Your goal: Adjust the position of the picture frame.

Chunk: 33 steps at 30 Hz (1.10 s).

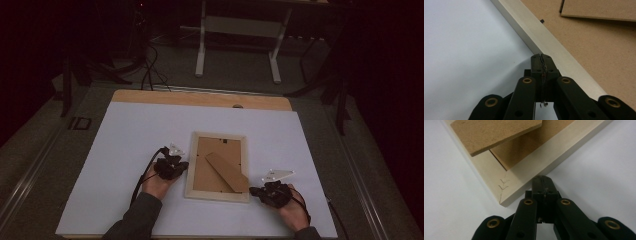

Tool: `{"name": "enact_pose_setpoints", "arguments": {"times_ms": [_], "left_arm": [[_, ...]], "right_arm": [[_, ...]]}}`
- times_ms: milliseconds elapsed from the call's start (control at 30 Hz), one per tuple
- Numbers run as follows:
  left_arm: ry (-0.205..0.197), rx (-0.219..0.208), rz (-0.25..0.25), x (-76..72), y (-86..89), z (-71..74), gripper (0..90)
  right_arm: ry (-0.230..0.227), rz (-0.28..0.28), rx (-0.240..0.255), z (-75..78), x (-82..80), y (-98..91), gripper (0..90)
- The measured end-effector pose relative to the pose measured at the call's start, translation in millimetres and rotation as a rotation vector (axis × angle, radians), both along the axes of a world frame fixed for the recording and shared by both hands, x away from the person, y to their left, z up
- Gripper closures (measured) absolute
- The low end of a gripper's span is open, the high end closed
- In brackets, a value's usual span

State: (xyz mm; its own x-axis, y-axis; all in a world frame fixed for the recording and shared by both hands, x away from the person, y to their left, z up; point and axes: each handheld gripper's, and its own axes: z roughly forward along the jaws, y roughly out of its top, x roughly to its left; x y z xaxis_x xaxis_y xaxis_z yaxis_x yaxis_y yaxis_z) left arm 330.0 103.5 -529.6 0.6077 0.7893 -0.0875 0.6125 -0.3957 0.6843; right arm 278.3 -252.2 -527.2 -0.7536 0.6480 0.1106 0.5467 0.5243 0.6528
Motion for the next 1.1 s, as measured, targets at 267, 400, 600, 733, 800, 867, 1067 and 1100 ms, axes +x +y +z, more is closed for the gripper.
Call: {"name": "enact_pose_setpoints", "arguments": {"times_ms": [267,400,600,733,800,867,1067,1100], "left_arm": [[0.008,-0.015,0.055,2.1,4.1,0.1,82.9],[0.011,-0.021,0.057,2.2,5.0,-0.2,83.5],[0.013,-0.050,0.050,1.8,6.8,-0.7,90.0],[0.016,-0.052,0.036,4.1,8.8,-0.8,90.0],[0.017,-0.050,0.029,5.5,9.2,-0.5,90.0],[0.014,-0.037,0.021,7.1,8.7,0.2,90.0],[0.004,-0.010,0.015,14.1,5.0,1.5,90.0],[0.004,-0.010,0.015,14.1,5.0,1.5,90.0]], "right_arm": [[-0.001,0.028,-0.002,-0.1,-0.7,6.8,90.0],[0.001,0.028,0.000,-0.1,-1.3,8.0,90.0],[-0.002,0.042,-0.004,-0.1,-2.6,11.1,90.0],[-0.002,0.045,-0.006,0.0,-3.4,13.1,90.0],[-0.002,0.044,-0.007,0.0,-3.6,13.8,90.0],[-0.002,0.042,-0.010,0.2,-3.8,14.7,90.0],[-0.002,0.046,-0.012,0.3,-3.4,16.5,90.0],[-0.002,0.046,-0.012,0.3,-3.4,16.5,90.0]]}}
